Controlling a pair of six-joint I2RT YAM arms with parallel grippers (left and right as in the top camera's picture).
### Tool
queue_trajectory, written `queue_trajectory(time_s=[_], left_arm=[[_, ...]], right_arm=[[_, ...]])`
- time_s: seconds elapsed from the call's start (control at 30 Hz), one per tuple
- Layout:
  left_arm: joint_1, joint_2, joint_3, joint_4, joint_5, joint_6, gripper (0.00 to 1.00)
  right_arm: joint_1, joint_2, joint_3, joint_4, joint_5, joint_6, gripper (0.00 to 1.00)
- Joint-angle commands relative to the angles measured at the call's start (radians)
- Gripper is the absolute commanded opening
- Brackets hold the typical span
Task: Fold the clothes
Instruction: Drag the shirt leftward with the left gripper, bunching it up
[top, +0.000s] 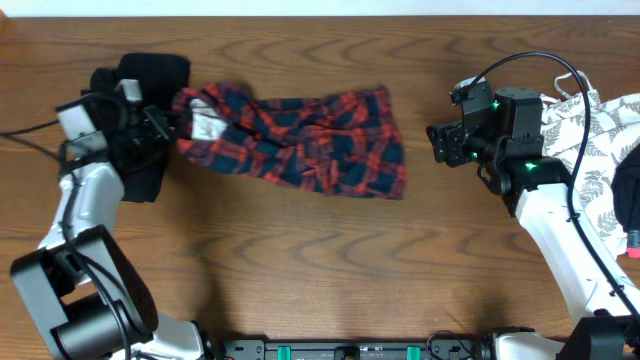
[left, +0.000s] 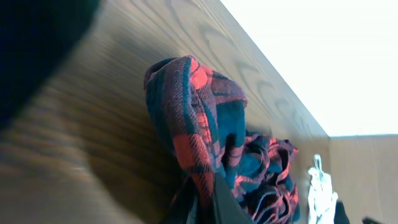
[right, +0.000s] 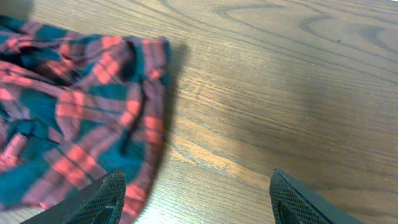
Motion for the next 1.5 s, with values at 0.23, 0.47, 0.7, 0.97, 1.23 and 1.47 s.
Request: queue_trajectory(time_s=[0.23, 0.47, 0.7, 0.97, 1.23, 1.47], left_arm=[[0.026, -0.123, -0.003, -0.096, -0.134, 0.089, 0.06], [0.026, -0.264, 0.000, -0.144, -0.228, 0.123, 0.06], [0.026, -0.323, 0.004, -0.206, -0.250, 0.137, 0.06], [-0.028, -0.323, 0.025, -0.259, -0.257, 0.174, 0.06], [-0.220, -0.323, 0.150, -0.343, -0.331, 0.178, 0.06], [-0.563, -0.309, 0.193, -0.327, -0.546, 0.177, 0.06]], right_arm=[[0.010, -0.005, 0.000, -0.021, -0.019, 0.033, 0.70], [0.010, -0.005, 0.000, -0.030, -0.019, 0.033, 0.70], [0.010, -0.005, 0.000, -0.035, -0.019, 0.034, 0.70], [0.010, -0.005, 0.000, -0.050, -0.019, 0.041, 0.69], [0.010, -0.005, 0.000, -0.053, -0.019, 0.042, 0.70], [0.010, -0.005, 0.000, -0.057, -0.019, 0.048, 0.69]])
